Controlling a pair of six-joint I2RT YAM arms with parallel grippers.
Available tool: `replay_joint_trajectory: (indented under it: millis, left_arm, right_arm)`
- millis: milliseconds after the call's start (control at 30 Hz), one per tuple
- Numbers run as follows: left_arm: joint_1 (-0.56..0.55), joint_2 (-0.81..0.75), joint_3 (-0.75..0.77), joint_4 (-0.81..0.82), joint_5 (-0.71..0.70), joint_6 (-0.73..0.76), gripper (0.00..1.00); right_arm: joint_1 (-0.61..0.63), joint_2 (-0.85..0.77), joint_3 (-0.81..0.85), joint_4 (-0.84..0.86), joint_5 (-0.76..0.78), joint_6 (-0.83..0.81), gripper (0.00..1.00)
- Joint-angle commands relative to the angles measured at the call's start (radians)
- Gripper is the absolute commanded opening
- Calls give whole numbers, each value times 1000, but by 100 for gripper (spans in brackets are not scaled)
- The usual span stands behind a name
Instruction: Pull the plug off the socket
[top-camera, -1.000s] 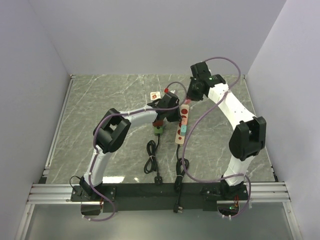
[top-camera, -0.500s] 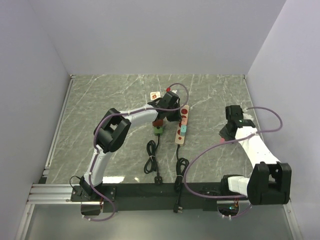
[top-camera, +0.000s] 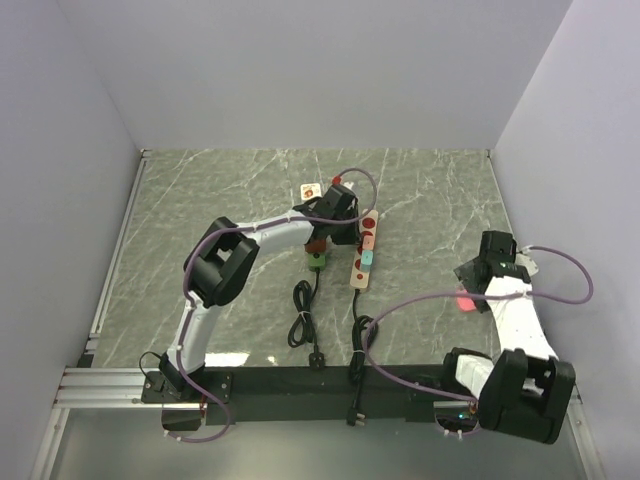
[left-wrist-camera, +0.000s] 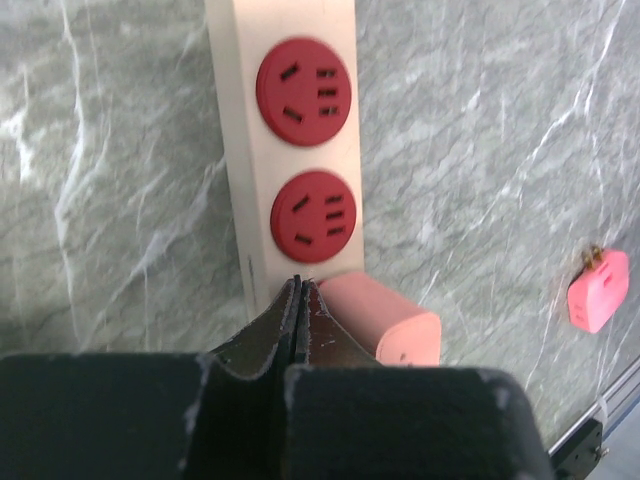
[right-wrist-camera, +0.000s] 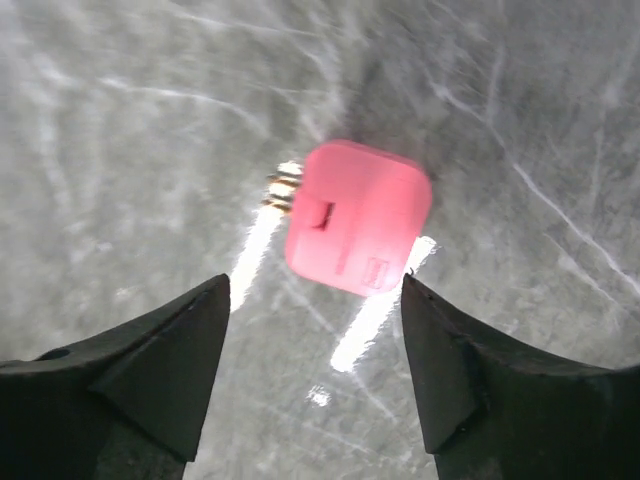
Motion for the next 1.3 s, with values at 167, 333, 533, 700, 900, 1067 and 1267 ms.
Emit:
replay_joint_trajectory:
  millis: [167,333,533,700,900,1067,1267]
  left_arm:
    - [-8,-127,-32,-42,0,31,0]
    - [-8,-151,-63,-27,25,23,0]
    - [-8,-187,-172,24,17,-6,0]
    - [-8,-210,-258,96,42,-66,0]
    - [-8,-252,-345,219,68,-112,0]
    - [-8,-290,-359,228,60,-132,0]
    - [-8,-301,-345,245,83,-138,0]
  right_arm:
    - [5,-144,158,5,-165,-93,88]
    - [202,101,308,8,-256,-212,86]
    - [408,286,443,86,-303,-222,83]
    - [503,482,561,80,-334,-249,75]
    - [558,629,705,32,-304,-264,72]
    - [586,706,770,-15,-290,-272,70]
    - [613,741,771,-35,-299,-290,62]
